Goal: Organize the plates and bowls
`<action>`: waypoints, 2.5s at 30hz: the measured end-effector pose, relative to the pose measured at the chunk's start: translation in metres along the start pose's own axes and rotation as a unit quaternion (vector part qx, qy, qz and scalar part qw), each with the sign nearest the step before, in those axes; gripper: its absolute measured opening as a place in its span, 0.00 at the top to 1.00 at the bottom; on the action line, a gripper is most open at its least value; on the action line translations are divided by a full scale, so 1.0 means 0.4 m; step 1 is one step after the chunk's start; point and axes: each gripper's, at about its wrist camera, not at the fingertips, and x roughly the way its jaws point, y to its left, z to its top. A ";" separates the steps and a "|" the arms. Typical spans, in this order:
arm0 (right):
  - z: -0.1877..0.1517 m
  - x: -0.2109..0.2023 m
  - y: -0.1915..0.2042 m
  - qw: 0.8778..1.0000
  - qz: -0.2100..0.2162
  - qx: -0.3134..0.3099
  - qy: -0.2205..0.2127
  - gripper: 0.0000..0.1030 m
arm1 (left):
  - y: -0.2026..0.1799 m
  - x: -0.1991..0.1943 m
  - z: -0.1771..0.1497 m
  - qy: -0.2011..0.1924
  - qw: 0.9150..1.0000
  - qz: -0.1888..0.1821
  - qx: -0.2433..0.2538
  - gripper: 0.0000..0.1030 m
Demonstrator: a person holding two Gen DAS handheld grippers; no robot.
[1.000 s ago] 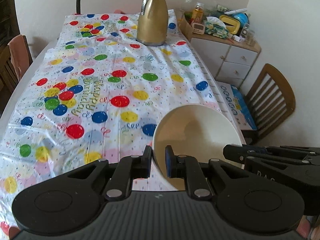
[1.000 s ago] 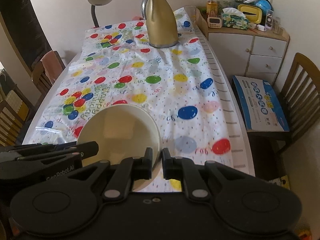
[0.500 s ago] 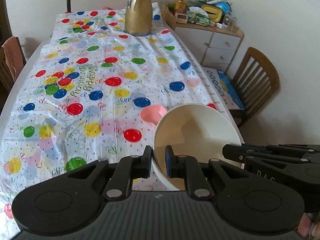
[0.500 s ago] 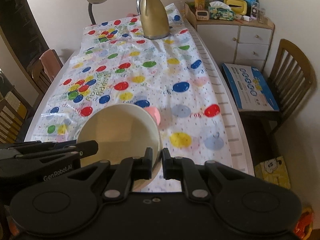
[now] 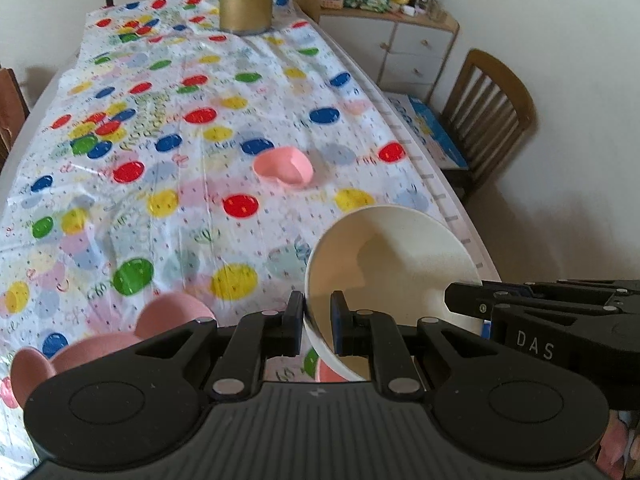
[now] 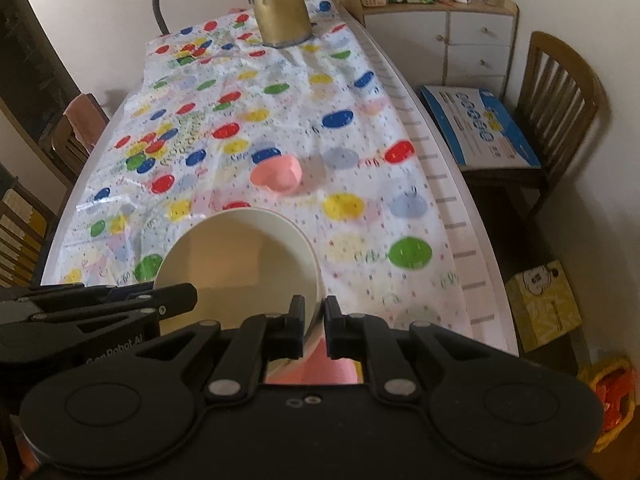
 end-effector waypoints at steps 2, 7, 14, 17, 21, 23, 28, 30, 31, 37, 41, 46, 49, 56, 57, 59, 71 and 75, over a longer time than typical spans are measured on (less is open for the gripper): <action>-0.018 0.002 -0.007 1.000 -0.003 0.005 0.005 0.92 | -0.006 0.006 -0.017 0.008 1.000 -0.003 0.004 0.87; -0.055 0.010 -0.021 1.000 -0.008 0.014 0.018 0.92 | -0.015 0.025 -0.054 0.030 0.999 -0.007 0.011 0.87; -0.089 0.031 -0.033 0.999 -0.013 0.022 0.034 0.92 | -0.022 0.048 -0.087 0.046 0.999 -0.008 0.014 0.87; -0.099 0.038 -0.033 0.999 -0.014 0.022 0.037 0.92 | -0.023 0.058 -0.093 0.050 0.999 -0.005 0.015 0.87; -0.099 0.042 -0.035 0.999 -0.014 0.023 0.038 0.92 | -0.023 0.071 -0.097 0.054 0.998 -0.005 0.015 0.87; -0.101 0.044 -0.036 0.999 -0.015 0.021 0.037 0.92 | -0.025 0.076 -0.099 0.054 0.998 -0.005 0.017 0.87; -0.108 0.057 -0.048 0.999 -0.013 0.024 0.042 0.92 | -0.029 0.088 -0.106 0.057 0.998 -0.003 0.020 0.87; -0.110 0.061 -0.047 0.999 -0.012 0.023 0.044 0.92 | -0.029 0.092 -0.110 0.058 0.998 -0.002 0.021 0.87; -0.111 0.063 -0.047 0.999 -0.012 0.023 0.044 0.92 | -0.030 0.093 -0.110 0.057 0.998 -0.002 0.023 0.87; -0.109 0.065 -0.052 0.998 -0.003 0.028 0.049 0.84 | -0.029 0.094 -0.107 0.061 0.998 -0.004 0.019 0.87; -0.102 0.059 -0.043 0.999 -0.002 0.022 0.045 0.80 | -0.026 0.091 -0.103 0.064 0.998 -0.009 0.020 0.87; -0.092 0.049 -0.040 0.999 -0.003 0.016 0.041 0.79 | -0.021 0.068 -0.094 0.058 0.998 -0.017 0.025 0.87; -0.082 0.034 -0.032 0.999 -0.003 0.009 0.033 0.77 | -0.016 0.049 -0.086 0.049 0.998 -0.021 0.026 0.87; -0.050 -0.013 -0.001 1.000 0.010 -0.008 0.006 0.73 | -0.009 -0.017 -0.053 0.006 0.999 -0.035 0.033 0.87; -0.044 -0.021 0.006 1.000 0.012 -0.010 0.000 0.73 | -0.006 -0.027 -0.048 -0.001 0.999 -0.037 0.032 0.87; -0.032 -0.036 0.018 1.000 0.016 -0.015 -0.010 0.72 | 0.004 -0.048 -0.038 -0.015 0.999 -0.038 0.030 0.87; 0.057 -0.097 0.110 0.994 0.056 -0.071 -0.058 0.63 | 0.107 -0.157 0.011 -0.087 0.996 -0.030 -0.004 0.86; 0.087 -0.097 0.142 0.991 0.070 -0.089 -0.067 0.58 | 0.142 -0.173 0.035 -0.103 0.994 -0.023 -0.017 0.82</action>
